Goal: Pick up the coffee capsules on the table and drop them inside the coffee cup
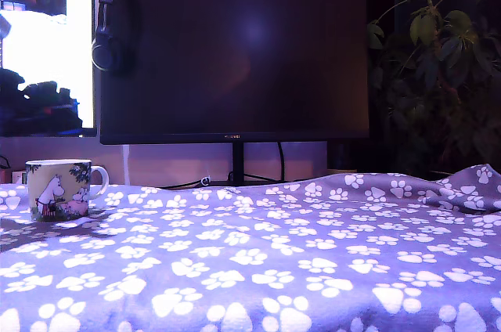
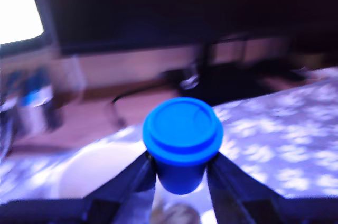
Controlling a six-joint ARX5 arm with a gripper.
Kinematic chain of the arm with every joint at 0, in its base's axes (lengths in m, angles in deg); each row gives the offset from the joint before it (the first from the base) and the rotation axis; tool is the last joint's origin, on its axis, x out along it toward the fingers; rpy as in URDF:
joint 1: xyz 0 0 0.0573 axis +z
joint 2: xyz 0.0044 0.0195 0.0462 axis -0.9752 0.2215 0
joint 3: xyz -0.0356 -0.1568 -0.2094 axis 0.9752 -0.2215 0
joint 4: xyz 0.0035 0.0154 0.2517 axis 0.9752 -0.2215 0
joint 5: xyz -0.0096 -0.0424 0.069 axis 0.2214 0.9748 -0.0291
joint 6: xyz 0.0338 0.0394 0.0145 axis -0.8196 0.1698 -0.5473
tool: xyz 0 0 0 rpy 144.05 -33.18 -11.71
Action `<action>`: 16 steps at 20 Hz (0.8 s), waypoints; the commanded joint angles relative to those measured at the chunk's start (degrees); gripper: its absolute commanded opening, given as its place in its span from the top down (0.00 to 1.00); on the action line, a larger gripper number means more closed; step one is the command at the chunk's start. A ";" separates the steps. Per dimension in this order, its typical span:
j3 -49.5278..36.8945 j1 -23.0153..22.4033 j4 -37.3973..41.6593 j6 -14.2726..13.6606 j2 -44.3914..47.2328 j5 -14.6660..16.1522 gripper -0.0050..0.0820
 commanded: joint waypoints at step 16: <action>24.63 1.68 -49.09 1.81 2.64 -7.15 0.84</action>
